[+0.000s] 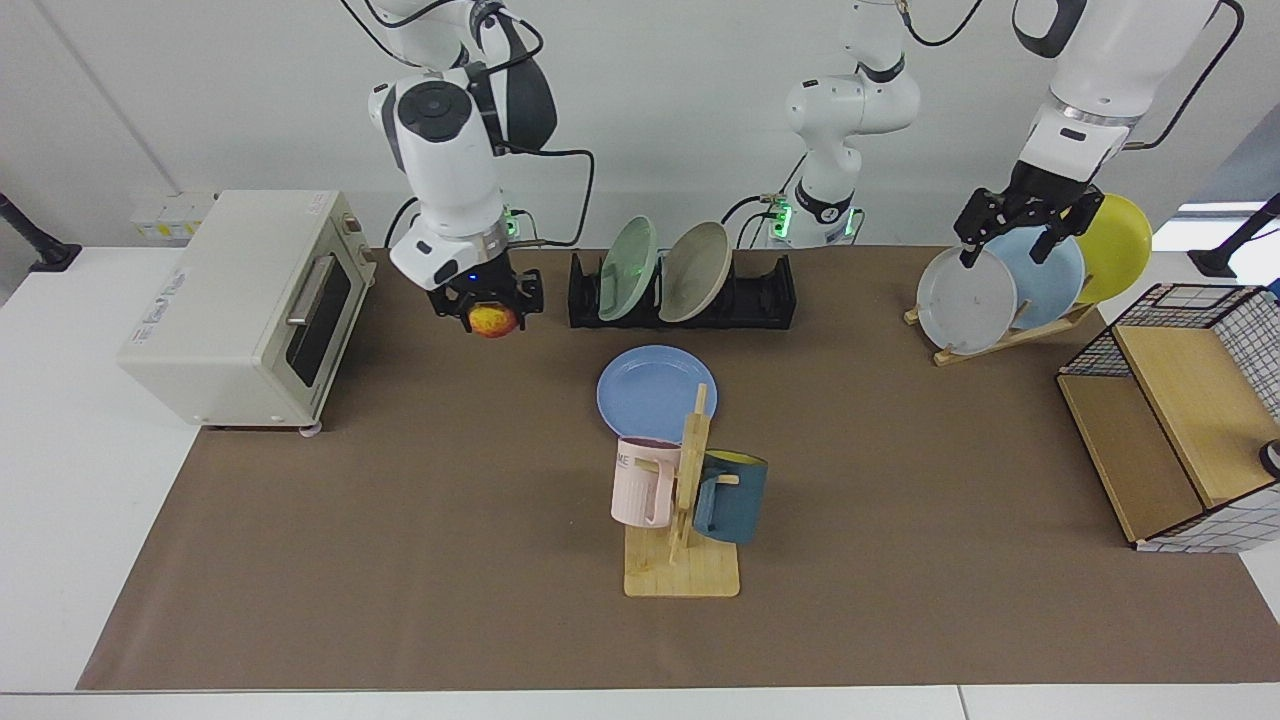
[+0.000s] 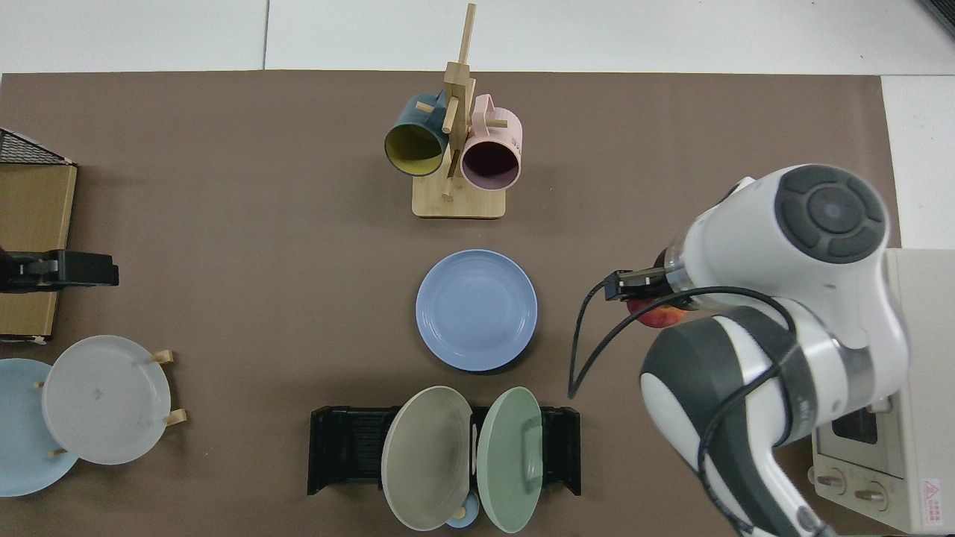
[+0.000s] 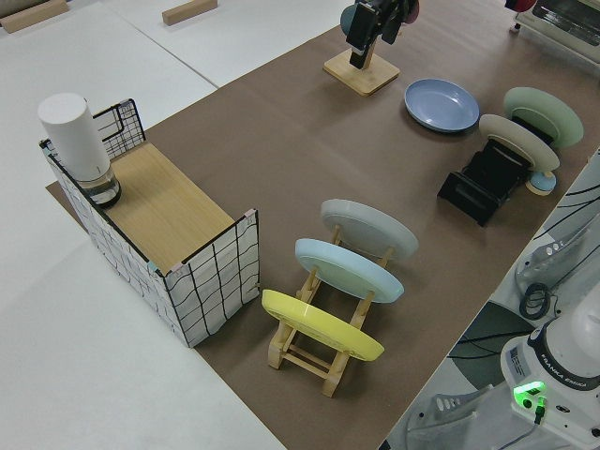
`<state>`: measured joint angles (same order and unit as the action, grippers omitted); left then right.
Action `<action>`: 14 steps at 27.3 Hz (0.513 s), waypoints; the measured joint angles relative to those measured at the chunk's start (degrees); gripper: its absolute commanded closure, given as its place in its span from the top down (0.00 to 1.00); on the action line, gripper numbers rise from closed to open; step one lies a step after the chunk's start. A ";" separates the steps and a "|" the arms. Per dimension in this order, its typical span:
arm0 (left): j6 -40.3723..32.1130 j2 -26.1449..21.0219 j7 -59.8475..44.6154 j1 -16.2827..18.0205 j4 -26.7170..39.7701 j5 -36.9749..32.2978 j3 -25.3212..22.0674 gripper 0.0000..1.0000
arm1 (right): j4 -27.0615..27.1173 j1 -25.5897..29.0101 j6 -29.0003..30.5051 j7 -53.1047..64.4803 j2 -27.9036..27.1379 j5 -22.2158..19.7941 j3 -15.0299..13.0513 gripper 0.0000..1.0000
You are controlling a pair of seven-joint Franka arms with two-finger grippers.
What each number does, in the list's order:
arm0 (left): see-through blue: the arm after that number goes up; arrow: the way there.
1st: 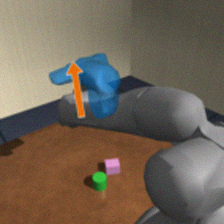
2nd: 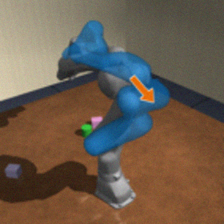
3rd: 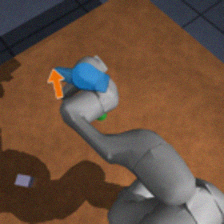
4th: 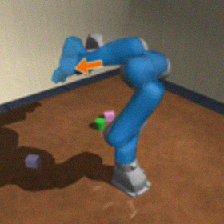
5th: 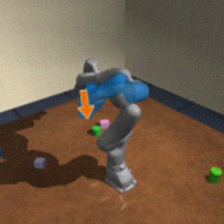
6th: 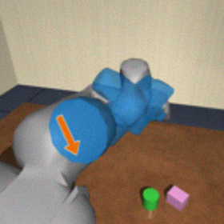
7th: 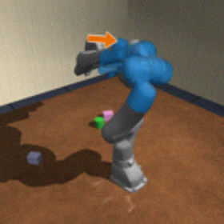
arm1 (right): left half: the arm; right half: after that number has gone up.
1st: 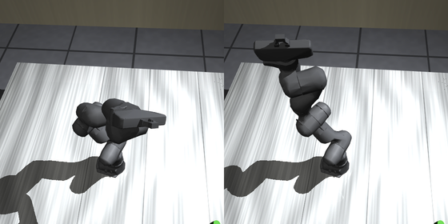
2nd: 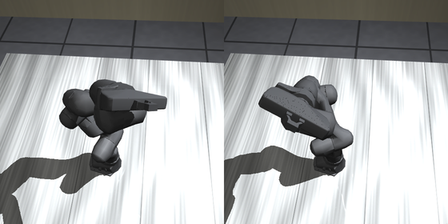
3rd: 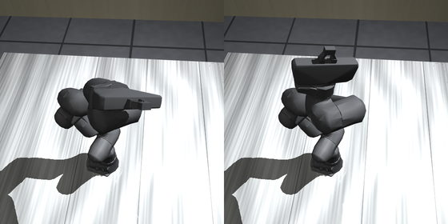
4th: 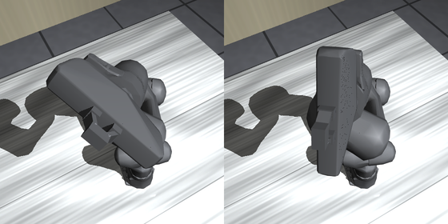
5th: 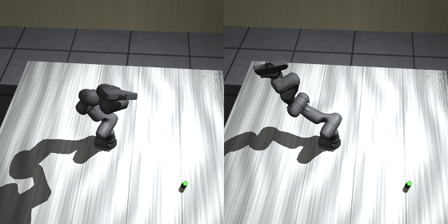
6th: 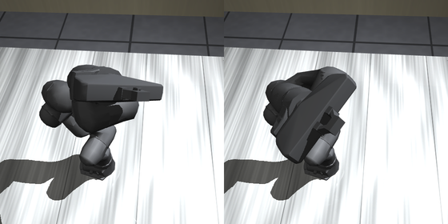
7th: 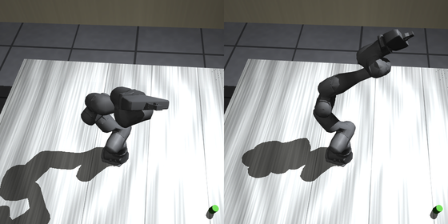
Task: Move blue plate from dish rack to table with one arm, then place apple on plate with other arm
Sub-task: 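Lift the apple with the right gripper and carry it toward the plate, then lower the apple onto the blue plate and open the right gripper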
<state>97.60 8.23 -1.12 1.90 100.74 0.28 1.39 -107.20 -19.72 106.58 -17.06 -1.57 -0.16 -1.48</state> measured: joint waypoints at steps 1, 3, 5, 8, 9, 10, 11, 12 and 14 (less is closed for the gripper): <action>0.00 0.00 0.00 0.00 0.00 0.00 0.00 1.00 | 0.59 -1.21 0.08 -1.95 -0.71 0.38 0.10 0.00; 0.00 0.00 0.00 0.00 0.00 0.00 0.00 1.00 | 1.50 -2.98 0.40 -4.57 -2.08 1.73 0.21 0.00; 0.00 0.00 0.00 0.00 0.00 0.00 0.00 1.00 | 2.12 -4.58 1.79 -6.31 -3.42 3.06 0.21 0.00; 0.00 0.00 0.00 0.00 0.00 0.00 0.00 1.00 | 2.62 -7.37 4.95 -9.22 -5.67 4.08 0.17 0.00; 0.00 0.00 0.00 0.00 0.00 0.00 0.00 1.00 | 2.81 -8.32 5.93 -10.52 -6.46 4.17 0.17 0.00; 0.00 0.00 0.00 0.00 0.00 0.00 0.00 1.00 | 3.15 -9.30 6.87 -11.94 -7.36 4.19 0.17 0.00; 0.00 0.00 0.00 0.00 0.00 0.00 0.00 1.00 | 3.65 -10.20 7.53 -13.26 -8.30 4.19 0.18 0.00; 0.00 0.00 0.00 0.00 0.00 0.00 0.00 1.00 | 4.28 -11.03 8.02 -14.41 -9.28 4.20 0.20 0.00; 0.00 0.00 0.00 0.00 0.00 0.00 0.00 1.00 | 6.07 -12.58 8.71 -16.39 -11.63 4.20 0.18 0.00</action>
<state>97.60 8.23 -1.12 1.90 100.74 0.28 1.39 -101.14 -32.30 115.29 -33.45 -13.19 4.04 -1.30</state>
